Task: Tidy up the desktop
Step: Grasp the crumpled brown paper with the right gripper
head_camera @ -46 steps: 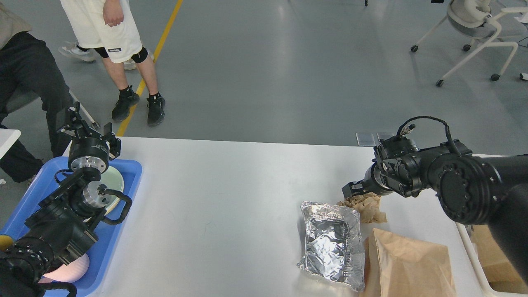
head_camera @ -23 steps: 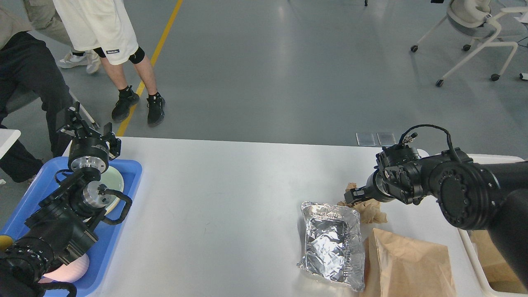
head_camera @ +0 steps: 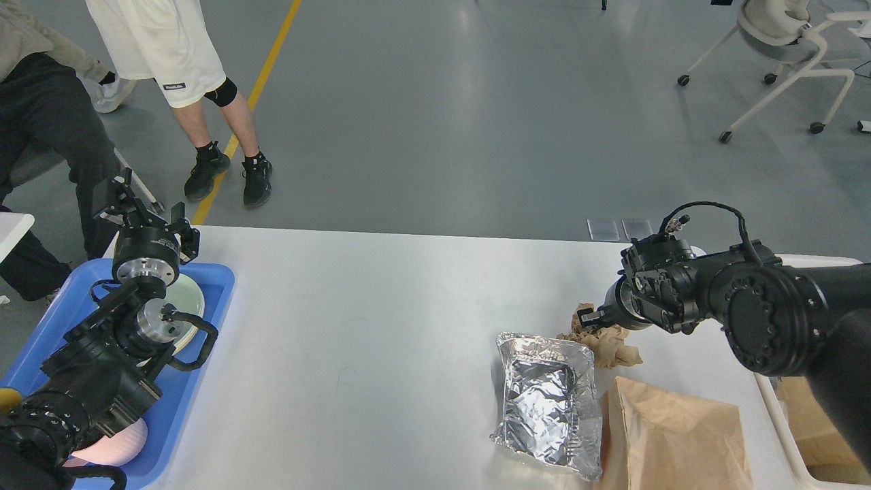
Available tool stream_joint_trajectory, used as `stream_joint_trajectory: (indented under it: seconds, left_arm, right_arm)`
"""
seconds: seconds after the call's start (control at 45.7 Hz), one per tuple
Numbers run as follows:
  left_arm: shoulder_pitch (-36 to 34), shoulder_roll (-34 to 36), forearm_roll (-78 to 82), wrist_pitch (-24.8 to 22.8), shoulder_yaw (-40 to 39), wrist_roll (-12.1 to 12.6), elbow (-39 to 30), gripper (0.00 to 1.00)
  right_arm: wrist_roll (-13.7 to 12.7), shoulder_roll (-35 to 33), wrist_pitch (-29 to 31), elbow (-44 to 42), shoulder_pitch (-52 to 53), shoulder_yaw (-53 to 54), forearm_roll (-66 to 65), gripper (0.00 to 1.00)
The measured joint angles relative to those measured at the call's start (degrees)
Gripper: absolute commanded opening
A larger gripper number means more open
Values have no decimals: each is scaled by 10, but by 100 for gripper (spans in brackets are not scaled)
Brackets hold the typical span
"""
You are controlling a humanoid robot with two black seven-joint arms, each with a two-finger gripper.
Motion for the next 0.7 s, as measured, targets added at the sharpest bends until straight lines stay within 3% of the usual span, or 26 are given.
stream_joint_trajectory:
  seconds: [0.7]
  left_arm:
    - [0, 0, 0, 0, 0, 0, 0, 96]
  right_arm:
    - [0, -1, 35, 3, 33, 5, 0, 0]
